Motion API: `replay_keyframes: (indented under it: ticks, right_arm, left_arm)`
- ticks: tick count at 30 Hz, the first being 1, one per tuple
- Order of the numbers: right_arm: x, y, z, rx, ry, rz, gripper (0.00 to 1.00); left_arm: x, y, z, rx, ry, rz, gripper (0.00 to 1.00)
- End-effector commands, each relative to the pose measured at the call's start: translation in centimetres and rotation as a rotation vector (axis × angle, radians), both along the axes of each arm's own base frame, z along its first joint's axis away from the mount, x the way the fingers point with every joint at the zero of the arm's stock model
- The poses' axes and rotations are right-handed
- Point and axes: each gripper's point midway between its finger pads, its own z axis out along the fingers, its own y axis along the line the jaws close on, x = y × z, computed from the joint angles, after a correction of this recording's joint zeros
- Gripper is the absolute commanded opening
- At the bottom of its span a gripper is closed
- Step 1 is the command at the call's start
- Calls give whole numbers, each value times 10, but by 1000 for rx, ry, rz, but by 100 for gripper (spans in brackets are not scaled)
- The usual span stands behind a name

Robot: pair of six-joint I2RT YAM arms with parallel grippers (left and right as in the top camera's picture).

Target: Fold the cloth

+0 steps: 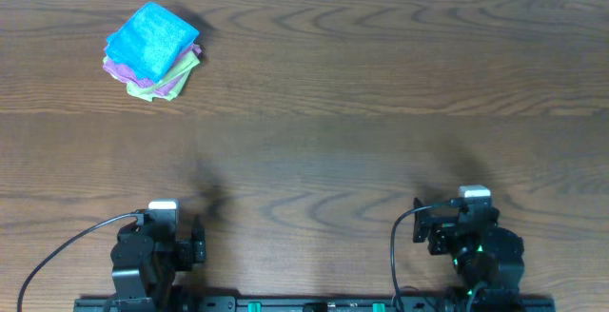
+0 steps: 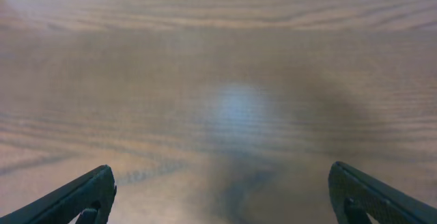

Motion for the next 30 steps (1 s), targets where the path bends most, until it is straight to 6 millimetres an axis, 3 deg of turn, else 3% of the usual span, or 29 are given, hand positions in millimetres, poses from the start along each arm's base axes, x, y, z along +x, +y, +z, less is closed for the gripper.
replay_keyframes:
  ticks: [1,30]
  right_arm:
    - [-4,-2,-11,-55,32,4,99]
    - [-5,1,-11,-56,35,23,99]
  left_arm:
    - [-7,4,-18,32,61,4,95]
    - [-7,4,-18,32,61,4,95]
